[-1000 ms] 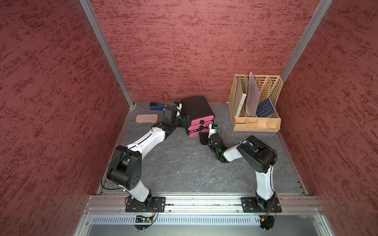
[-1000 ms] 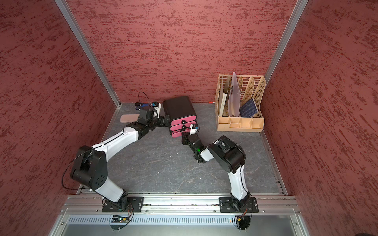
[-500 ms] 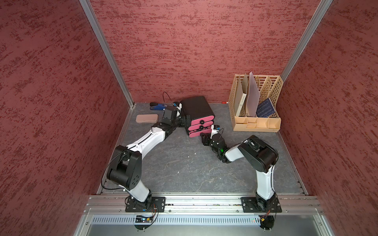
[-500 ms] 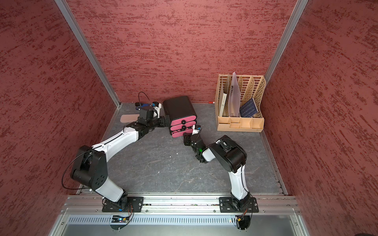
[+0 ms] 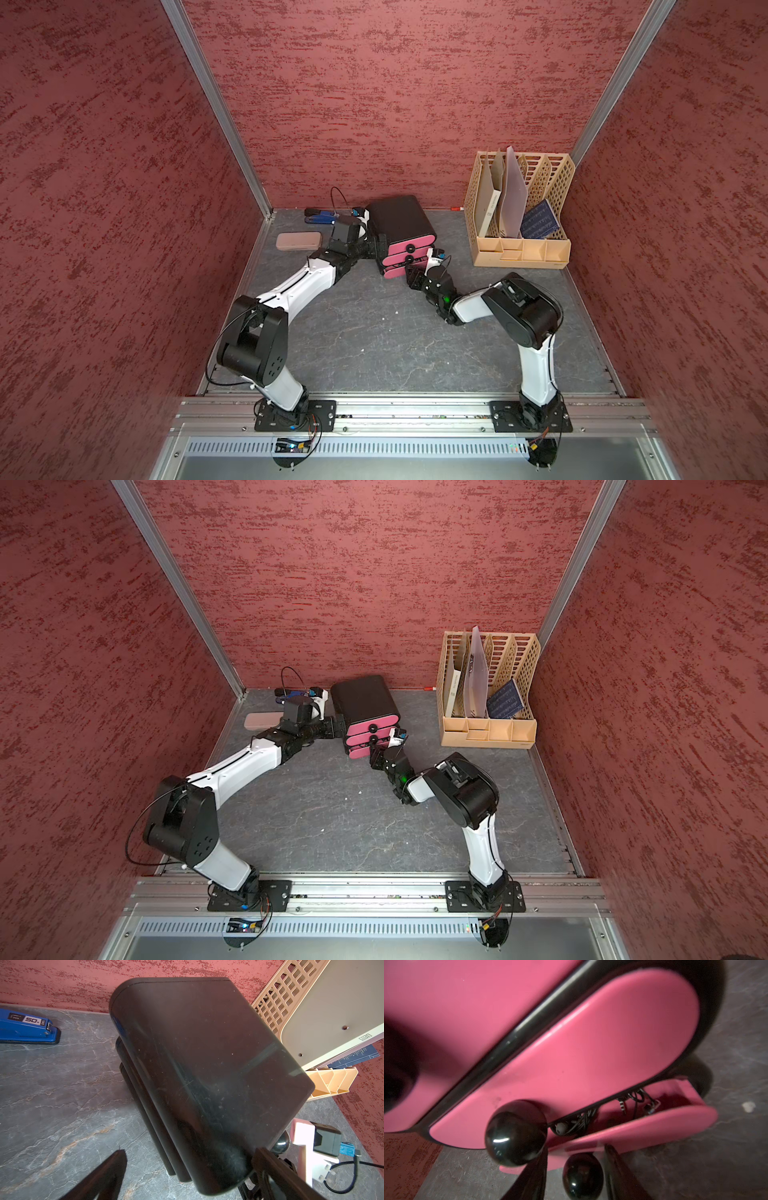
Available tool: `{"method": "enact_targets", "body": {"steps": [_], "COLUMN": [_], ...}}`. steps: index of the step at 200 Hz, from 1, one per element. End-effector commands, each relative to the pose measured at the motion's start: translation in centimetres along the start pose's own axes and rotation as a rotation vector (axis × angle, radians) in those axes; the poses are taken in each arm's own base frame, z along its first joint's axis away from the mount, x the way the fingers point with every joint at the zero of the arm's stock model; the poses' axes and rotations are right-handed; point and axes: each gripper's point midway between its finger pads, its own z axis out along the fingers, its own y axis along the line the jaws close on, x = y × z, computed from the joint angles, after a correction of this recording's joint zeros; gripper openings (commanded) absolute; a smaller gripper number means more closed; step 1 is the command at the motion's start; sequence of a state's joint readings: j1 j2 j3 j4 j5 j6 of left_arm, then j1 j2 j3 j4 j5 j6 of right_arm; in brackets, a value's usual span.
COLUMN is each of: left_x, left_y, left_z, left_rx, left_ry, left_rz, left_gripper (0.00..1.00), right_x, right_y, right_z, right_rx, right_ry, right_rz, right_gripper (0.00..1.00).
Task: Place the wired earphones into the drawer by color
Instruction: Close the drawer in the storage box.
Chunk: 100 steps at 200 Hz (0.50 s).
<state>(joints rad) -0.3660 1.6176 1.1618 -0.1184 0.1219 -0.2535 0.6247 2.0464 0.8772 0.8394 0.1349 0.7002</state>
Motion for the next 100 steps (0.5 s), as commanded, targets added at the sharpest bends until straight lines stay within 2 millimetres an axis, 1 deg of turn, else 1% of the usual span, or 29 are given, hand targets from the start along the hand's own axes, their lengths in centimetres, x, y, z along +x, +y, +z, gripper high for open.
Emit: {"method": "enact_targets", "body": {"steps": [1,25,64,100], "left_x": [1.05,1.05,1.15,1.14], "left_y": [0.07,0.07,0.14,0.09], "left_z": [-0.10,-0.12,-0.04,-0.08], "left_rx": [-0.015,-0.015,-0.016,-0.015], "left_ry": [0.041,0.041,0.043,0.043], "left_rz": [0.020,0.020,0.020,0.020], "left_gripper": [1.00,1.00,1.00,1.00], "right_x": [-0.31,-0.25,0.19,0.37], "right_y": [-0.32,-0.23,-0.88,-1.09], "right_z": [0.24,0.07,-0.28,-0.38], "right_rx": [0.003,-0.001,0.016,0.023], "right_ry": [-0.012,-0.007,0.004,0.006], "right_rz": [0.018,0.013,0.023,0.025], "right_gripper": [0.48,0.48,0.47,0.47]}}
